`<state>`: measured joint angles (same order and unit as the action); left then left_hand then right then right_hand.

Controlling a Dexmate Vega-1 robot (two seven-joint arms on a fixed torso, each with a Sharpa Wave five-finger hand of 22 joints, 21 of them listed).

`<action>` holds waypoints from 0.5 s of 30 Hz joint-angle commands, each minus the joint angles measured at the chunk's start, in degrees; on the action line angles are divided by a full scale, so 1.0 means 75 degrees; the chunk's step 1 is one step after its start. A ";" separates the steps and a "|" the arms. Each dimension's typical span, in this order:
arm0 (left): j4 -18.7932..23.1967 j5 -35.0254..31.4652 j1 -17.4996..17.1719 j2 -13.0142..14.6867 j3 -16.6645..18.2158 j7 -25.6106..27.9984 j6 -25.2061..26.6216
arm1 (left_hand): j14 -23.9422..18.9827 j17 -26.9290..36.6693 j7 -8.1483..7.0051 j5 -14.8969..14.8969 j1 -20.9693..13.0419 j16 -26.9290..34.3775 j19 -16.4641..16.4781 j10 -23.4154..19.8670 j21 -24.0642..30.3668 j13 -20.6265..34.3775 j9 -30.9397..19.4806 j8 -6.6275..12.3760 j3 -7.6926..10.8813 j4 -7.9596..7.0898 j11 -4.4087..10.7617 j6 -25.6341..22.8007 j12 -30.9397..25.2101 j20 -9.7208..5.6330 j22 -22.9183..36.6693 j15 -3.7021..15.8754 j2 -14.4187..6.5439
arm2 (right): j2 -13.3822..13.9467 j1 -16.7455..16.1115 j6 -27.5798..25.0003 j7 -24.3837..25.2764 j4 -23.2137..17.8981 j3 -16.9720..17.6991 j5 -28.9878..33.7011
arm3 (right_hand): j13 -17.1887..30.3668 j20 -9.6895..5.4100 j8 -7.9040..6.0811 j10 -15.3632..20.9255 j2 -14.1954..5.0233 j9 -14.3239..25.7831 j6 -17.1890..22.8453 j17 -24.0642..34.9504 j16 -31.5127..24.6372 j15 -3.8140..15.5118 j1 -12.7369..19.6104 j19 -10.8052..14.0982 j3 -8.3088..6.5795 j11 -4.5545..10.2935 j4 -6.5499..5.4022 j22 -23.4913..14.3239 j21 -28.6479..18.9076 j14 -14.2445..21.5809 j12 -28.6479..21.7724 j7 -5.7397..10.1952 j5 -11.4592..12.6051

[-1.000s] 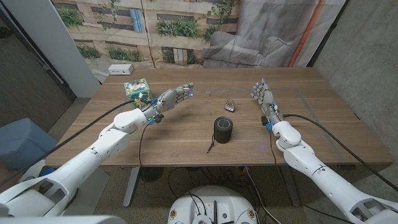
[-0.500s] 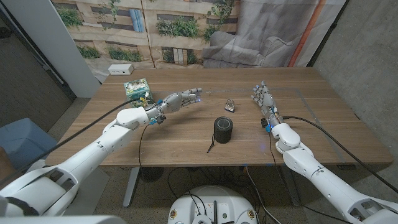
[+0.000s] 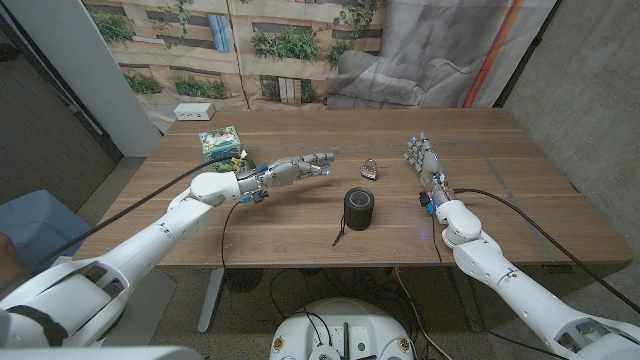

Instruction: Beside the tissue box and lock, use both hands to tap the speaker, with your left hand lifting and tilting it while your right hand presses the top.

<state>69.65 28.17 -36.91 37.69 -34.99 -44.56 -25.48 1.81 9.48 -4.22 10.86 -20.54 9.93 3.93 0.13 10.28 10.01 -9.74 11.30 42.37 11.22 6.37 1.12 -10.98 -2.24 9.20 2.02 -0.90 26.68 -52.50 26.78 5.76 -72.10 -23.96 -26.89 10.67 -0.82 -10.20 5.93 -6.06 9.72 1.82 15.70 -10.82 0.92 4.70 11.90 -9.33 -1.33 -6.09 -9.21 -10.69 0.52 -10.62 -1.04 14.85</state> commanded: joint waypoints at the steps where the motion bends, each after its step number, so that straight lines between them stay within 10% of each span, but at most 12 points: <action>1: 0.0386 -0.0955 0.0349 0.0357 -0.0393 -0.0215 -0.0096 | 0.0124 0.0011 -0.0087 0.0034 -0.0211 -0.0020 -0.0076 0.0115 -0.0029 0.0016 -0.0039 0.0050 0.0093 -0.0003 0.0042 0.0044 0.0068 -0.0600 0.0018 0.0725 0.0043 | 0.0116 -0.0167 0.0006 0.0153 -0.0183 0.0069 0.0076 | -0.0001 0.0016 -0.0027 0.0021 -0.0010 0.0037 0.0010 0.0011 -0.0046 -0.0030 -0.0038 0.0017 -0.0038 0.0016 -0.0003 -0.0041 -0.0017 0.0021 -0.0020 -0.0017 0.0043; 15: 0.0500 -0.1847 0.0883 0.0397 -0.0798 -0.0402 -0.0353 | 0.0508 0.0012 -0.0170 -0.0021 -0.0763 -0.0048 -0.0318 0.0576 -0.0047 0.0010 -0.0042 -0.0041 0.0232 -0.0012 -0.0038 0.0397 0.0134 -0.0544 0.0020 0.0682 0.0264 | 0.0031 -0.0199 0.0191 0.0221 -0.0026 0.0103 0.0098 | -0.0002 0.0036 -0.0030 0.0037 -0.0016 0.0038 -0.0005 -0.0016 -0.0060 -0.0041 -0.0057 0.0033 -0.0047 0.0013 -0.0011 -0.0042 -0.0017 0.0035 -0.0031 -0.0015 0.0047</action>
<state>72.39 20.45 -33.16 40.01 -38.68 -46.55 -26.77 4.72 9.47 -5.21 10.85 -25.29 9.93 2.05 3.94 9.95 10.00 -9.74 11.30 43.55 11.00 6.06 3.13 -10.14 -1.87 9.19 2.06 0.80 27.09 -53.55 27.51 6.88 -72.76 -23.54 -26.35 10.68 -0.82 -10.20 5.93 -6.05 9.72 1.82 15.42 -11.03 0.92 4.70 11.91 -9.33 -1.32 -6.09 -9.21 -10.69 0.52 -10.62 -1.04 14.85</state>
